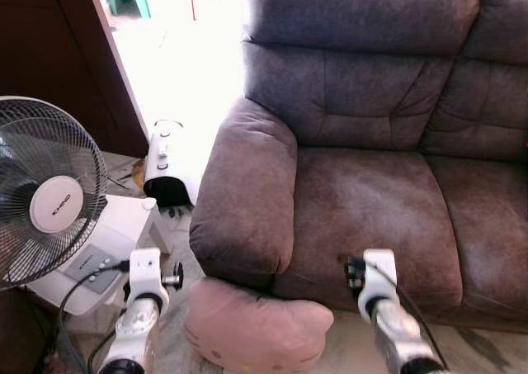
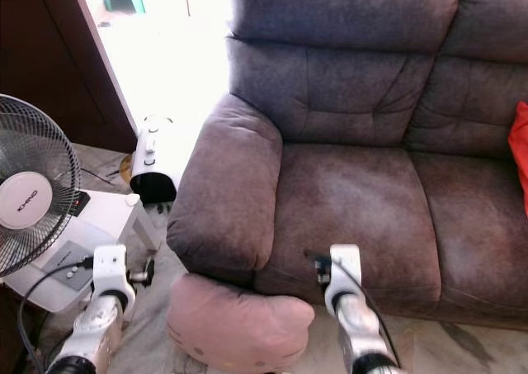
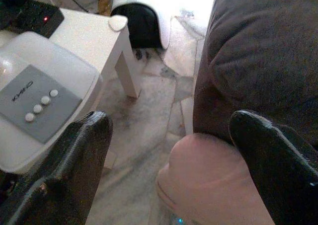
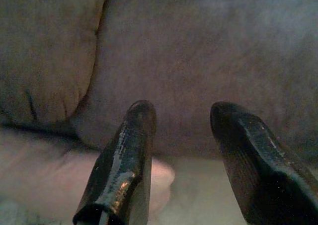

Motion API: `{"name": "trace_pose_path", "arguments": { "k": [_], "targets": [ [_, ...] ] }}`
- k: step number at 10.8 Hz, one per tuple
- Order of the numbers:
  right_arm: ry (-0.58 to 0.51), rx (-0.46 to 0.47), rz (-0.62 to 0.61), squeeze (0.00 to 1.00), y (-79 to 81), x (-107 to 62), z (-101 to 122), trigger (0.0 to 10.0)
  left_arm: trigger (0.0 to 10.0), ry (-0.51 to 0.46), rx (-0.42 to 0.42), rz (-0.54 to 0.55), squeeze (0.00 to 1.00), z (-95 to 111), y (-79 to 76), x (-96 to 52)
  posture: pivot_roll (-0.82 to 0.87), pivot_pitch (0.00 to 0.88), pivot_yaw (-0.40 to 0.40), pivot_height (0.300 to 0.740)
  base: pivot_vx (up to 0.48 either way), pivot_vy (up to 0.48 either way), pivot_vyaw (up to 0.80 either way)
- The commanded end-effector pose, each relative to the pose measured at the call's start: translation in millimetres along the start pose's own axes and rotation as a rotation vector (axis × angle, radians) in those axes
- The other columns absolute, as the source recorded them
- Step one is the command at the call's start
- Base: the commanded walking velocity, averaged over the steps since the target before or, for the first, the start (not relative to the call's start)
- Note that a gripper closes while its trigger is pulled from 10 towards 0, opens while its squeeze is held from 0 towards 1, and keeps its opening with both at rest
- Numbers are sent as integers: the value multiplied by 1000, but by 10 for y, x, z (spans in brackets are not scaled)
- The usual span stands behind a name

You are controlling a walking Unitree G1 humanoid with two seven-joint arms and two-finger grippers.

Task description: Move the pillow to the sofa from floor

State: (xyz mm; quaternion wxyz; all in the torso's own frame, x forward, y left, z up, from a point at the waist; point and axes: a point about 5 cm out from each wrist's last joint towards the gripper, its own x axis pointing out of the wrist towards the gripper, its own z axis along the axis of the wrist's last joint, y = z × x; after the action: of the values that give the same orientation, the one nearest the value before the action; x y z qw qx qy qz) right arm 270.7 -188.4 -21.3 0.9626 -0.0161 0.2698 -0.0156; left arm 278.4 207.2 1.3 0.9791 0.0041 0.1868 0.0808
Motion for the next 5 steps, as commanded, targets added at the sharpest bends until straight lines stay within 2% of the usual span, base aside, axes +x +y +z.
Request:
{"name": "trace_pose_path", "arguments": {
  "k": [1,2,3,5],
  "targets": [
    [5,-4,-13,0,-24,-16,-36,10000,10000,3,-2,22,0,-44,51,-25,125,107,-32,736,0,0,0],
    [-46,32,-9,0,-19,-5,41,10000,10000,-62,-21,25,0,56,47,-17,122,104,-30,736,0,0,0],
    [-143,55,-20,0,-23,8,193,10000,10000,-163,-53,20,0,205,20,-12,120,99,-27,736,0,0,0],
    [-263,83,-20,0,-21,-5,352,10000,10000,-280,-66,10,0,343,-32,-51,113,98,-23,736,0,0,0]
  ]
}}
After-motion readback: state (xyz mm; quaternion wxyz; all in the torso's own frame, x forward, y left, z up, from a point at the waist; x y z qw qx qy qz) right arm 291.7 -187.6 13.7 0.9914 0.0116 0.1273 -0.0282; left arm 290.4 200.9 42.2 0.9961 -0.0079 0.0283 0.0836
